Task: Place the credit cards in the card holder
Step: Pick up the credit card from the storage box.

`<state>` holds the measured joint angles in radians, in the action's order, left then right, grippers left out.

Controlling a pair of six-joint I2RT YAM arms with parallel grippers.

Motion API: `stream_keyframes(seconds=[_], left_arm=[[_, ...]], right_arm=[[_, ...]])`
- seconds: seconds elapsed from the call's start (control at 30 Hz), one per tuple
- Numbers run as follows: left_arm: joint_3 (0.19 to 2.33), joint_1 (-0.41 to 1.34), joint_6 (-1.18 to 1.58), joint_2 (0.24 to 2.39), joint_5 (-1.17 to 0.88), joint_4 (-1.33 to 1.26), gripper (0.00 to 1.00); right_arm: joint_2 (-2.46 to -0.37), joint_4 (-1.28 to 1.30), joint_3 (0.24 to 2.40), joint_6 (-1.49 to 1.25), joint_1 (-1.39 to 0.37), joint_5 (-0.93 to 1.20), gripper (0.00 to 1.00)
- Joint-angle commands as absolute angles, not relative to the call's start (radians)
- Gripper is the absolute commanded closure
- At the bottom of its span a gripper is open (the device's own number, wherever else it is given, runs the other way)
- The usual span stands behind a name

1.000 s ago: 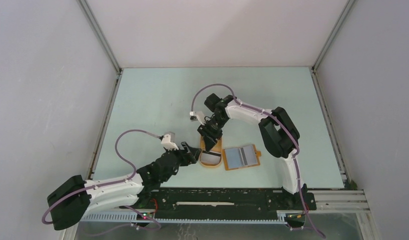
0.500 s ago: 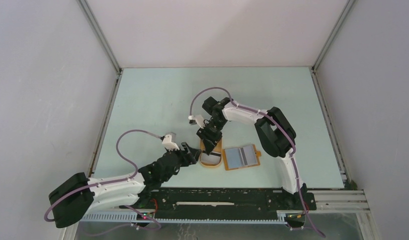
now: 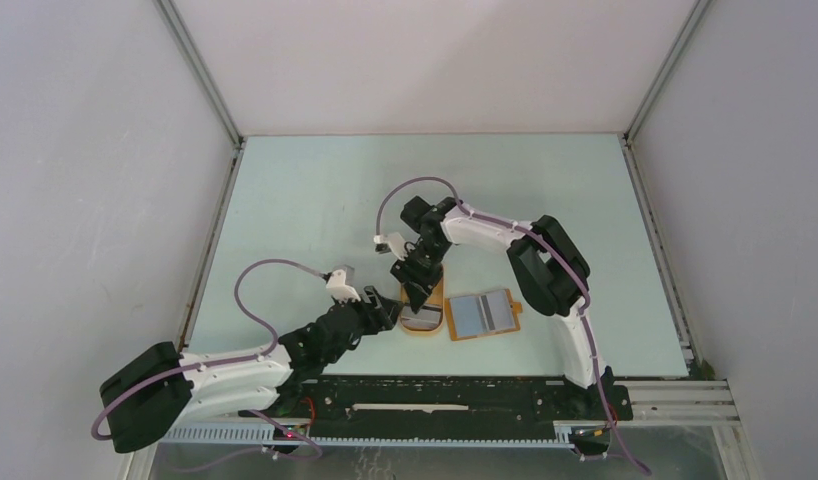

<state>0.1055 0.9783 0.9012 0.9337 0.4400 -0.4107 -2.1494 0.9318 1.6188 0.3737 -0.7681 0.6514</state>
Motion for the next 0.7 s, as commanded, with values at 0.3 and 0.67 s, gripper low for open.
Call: stream_keyframes(seconds=[0.3, 0.67], left_arm=[[0.103, 0.971, 0.913, 0.937, 0.439, -0.44, 0.3], [0.096, 0.971, 0.914, 0.928, 0.437, -0.439, 0.31]], right_arm=[[-2.15, 0.951, 1.647, 0.395, -0.784, 0.615, 0.42], [-2.122, 0.963, 1.653, 0.414, -0.787, 0.606, 0.38]])
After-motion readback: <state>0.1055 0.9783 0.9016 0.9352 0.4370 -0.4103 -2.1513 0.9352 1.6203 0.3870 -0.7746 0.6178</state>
